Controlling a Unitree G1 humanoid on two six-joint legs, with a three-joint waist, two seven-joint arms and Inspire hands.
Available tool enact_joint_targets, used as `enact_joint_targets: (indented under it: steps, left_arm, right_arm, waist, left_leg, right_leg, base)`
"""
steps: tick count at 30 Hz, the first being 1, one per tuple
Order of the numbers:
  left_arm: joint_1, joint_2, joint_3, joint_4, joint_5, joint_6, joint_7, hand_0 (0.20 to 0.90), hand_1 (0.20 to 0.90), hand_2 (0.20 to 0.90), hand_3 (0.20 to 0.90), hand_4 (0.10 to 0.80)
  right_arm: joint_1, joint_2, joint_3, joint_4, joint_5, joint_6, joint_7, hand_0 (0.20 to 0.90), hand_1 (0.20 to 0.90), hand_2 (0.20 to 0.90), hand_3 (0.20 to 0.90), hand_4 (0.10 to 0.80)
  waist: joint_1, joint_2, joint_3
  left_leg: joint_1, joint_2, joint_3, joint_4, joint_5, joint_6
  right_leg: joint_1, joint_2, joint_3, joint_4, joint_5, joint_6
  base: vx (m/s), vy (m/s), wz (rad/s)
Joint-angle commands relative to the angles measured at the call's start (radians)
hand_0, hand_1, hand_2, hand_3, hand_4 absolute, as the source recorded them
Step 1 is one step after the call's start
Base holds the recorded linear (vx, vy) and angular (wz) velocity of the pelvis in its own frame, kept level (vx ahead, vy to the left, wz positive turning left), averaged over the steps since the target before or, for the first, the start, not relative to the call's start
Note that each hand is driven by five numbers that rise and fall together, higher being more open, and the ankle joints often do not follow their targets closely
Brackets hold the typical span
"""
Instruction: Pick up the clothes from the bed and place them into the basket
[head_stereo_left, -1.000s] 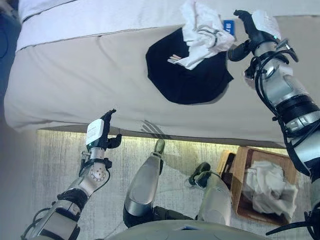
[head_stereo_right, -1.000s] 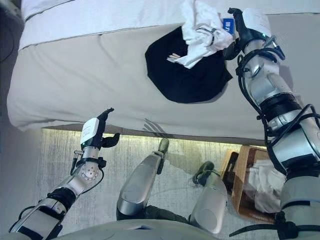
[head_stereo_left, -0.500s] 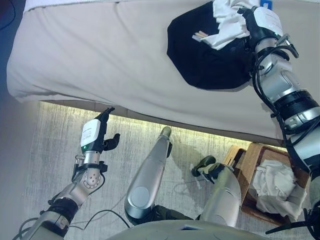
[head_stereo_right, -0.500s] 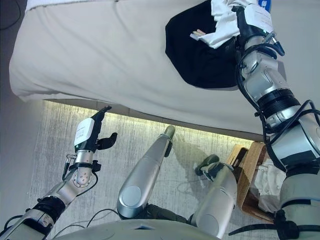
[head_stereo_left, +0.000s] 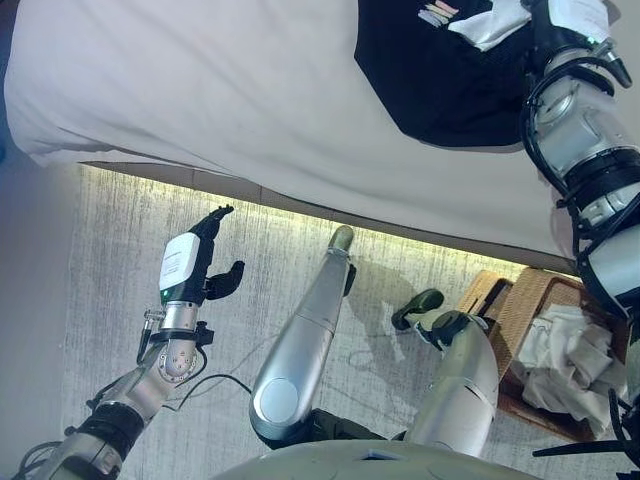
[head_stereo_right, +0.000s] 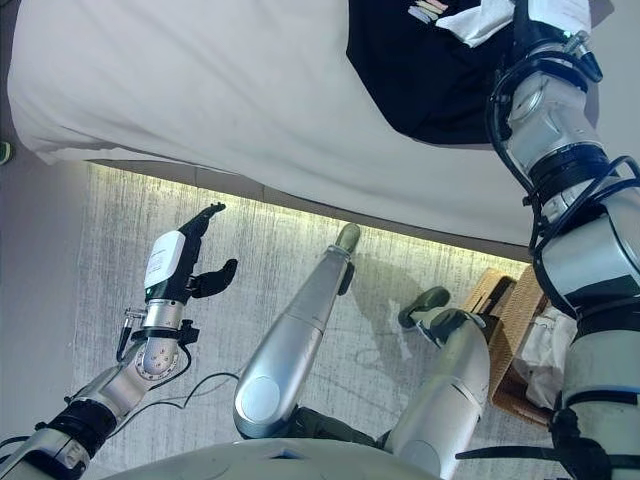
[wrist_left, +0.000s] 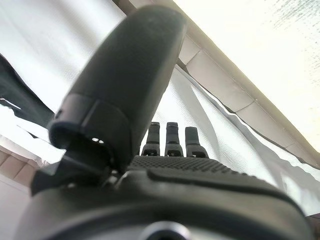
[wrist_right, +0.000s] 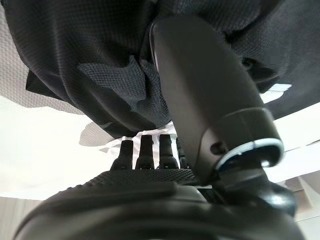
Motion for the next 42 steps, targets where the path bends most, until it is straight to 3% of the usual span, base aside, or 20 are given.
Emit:
enact_joint_targets:
  steps: [1,4,5,6,8,21,31,42]
  left_arm:
    - [0.028,0.039,0.035,-0.089,-0.038,-0.061,0.074,0.9,0.9,0.9,0.9,0.8]
    - [0.046,0.04,0.044,-0.103,-0.049,-0.059,0.068,0.9,0.9,0.9,0.9,0.8]
    - [0.052,0.043,0.047,-0.111,-0.056,-0.062,0.062,0.9,0.9,0.9,0.9,0.8]
    - [0.057,0.044,0.049,-0.115,-0.06,-0.063,0.06,0.9,0.9,0.9,0.9,0.8]
    - [0.064,0.044,0.052,-0.116,-0.062,-0.067,0.06,0.9,0.9,0.9,0.9,0.8]
    - [0.066,0.043,0.067,-0.09,-0.053,-0.096,0.084,0.9,0.9,0.9,0.9,0.8]
    - [0.02,0.04,0.069,-0.046,-0.05,-0.088,0.053,0.9,0.9,0.9,0.9,0.8]
    - [-0.019,0.016,0.05,0.014,-0.027,-0.088,0.021,0.9,0.9,0.9,0.9,0.8]
  right_arm:
    - [-0.182,-0.073,0.081,0.019,-0.006,-0.034,-0.1,0.9,0.9,0.9,0.9,0.8]
    - [-0.212,-0.081,0.088,0.039,0.02,-0.035,-0.111,0.9,0.9,0.9,0.9,0.8]
    - [-0.223,-0.084,0.087,0.046,0.026,-0.038,-0.113,0.698,0.698,0.698,0.664,0.564]
    - [-0.228,-0.086,0.088,0.044,0.027,-0.039,-0.114,0.535,0.535,0.535,0.475,0.375]
    - [-0.237,-0.087,0.091,0.047,0.027,-0.049,-0.111,0.3,0.3,0.3,0.2,0.1]
    - [-0.202,-0.089,0.097,0.033,0.04,-0.11,-0.045,0.3,0.3,0.3,0.2,0.1]
    - [-0.147,-0.108,0.051,0.077,0.032,-0.127,0.04,0.3,0.3,0.3,0.2,0.1]
    - [-0.111,-0.151,0.008,0.108,0.029,-0.133,0.087,0.3,0.3,0.3,0.2,0.1]
  waist:
    - [0.029,0.065,-0.044]
    - [0.033,0.072,-0.044]
    - [0.034,0.074,-0.044]
    - [0.035,0.074,-0.044]
    - [0.037,0.073,-0.044]
    - [0.022,0.034,-0.044]
    - [-0.004,-0.001,-0.044]
    - [-0.03,-0.022,-0.045]
  left_leg:
    - [-0.001,-0.016,0.089,0.039,-0.087,0.063]
    - [-0.019,-0.016,0.091,0.046,-0.084,0.065]
    - [-0.026,-0.017,0.091,0.045,-0.08,0.064]
    - [-0.029,-0.019,0.09,0.042,-0.077,0.063]
    - [-0.031,-0.018,0.089,0.034,-0.072,0.063]
    - [0.046,0.006,0.086,-0.039,-0.054,0.049]
    - [0.301,0.015,0.071,-0.172,-0.038,0.032]
    - [0.48,0.029,0.08,-0.275,-0.028,0.02]
  right_leg:
    - [0.0,0.11,-0.02,0.072,-0.029,-0.058]
    - [-0.023,0.11,-0.013,0.086,-0.031,-0.056]
    - [-0.032,0.111,-0.011,0.087,-0.029,-0.054]
    - [-0.035,0.113,-0.01,0.085,-0.027,-0.052]
    - [-0.038,0.115,-0.009,0.082,-0.023,-0.049]
    - [0.036,0.15,-0.009,0.018,-0.003,-0.042]
    - [0.276,0.145,0.003,-0.118,0.021,-0.029]
    - [0.453,0.144,0.006,-0.253,0.055,-0.014]
  base:
    - [-0.036,0.016,-0.01]
    - [-0.033,0.022,-0.03]
    - [-0.032,0.019,-0.02]
    - [0.0,0.0,0.0]
    - [0.0,0.0,0.0]
    - [-0.008,-0.007,-0.02]
    - [0.013,-0.001,-0.08]
    - [0.013,0.004,-0.09]
